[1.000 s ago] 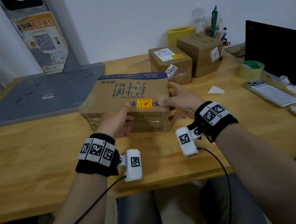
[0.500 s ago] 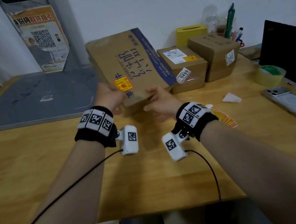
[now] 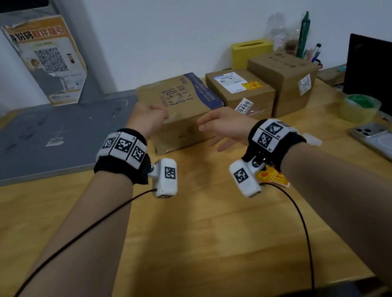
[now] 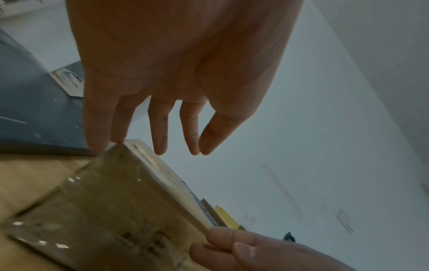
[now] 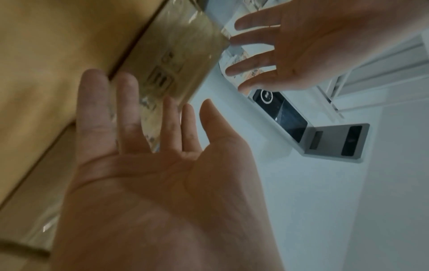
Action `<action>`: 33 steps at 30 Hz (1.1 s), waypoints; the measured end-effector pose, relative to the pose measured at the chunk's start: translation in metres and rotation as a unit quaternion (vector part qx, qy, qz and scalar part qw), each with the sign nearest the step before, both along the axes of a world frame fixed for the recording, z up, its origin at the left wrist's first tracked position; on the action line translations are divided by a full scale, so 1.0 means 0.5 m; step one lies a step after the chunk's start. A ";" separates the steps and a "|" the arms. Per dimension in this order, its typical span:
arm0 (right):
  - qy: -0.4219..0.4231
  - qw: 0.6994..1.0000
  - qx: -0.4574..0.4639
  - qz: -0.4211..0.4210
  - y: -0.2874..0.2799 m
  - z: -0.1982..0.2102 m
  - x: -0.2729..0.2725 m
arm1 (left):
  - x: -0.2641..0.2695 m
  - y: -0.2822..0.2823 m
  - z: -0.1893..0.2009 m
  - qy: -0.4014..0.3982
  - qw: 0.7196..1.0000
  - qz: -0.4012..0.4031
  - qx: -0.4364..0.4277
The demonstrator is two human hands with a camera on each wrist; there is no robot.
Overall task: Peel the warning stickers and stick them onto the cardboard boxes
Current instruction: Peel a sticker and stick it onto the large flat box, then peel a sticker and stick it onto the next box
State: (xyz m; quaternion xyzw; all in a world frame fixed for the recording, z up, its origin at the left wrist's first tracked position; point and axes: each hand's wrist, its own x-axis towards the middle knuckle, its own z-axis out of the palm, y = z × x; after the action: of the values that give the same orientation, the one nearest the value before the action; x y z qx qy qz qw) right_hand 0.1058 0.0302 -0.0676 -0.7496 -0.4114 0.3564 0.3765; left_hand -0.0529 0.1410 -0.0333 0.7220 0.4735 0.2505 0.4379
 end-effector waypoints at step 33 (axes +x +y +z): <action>0.065 0.918 0.158 -0.357 -0.095 -0.011 0.545 | 0.565 -0.122 -0.021 -0.210 0.929 -0.198 -0.231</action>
State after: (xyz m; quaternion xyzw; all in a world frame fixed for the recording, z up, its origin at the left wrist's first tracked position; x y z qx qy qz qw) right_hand 0.3780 -0.0173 -0.0731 -0.7524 -0.1422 0.1765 0.6184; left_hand 0.2299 0.0802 -0.0438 0.6105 0.2632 0.1882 0.7229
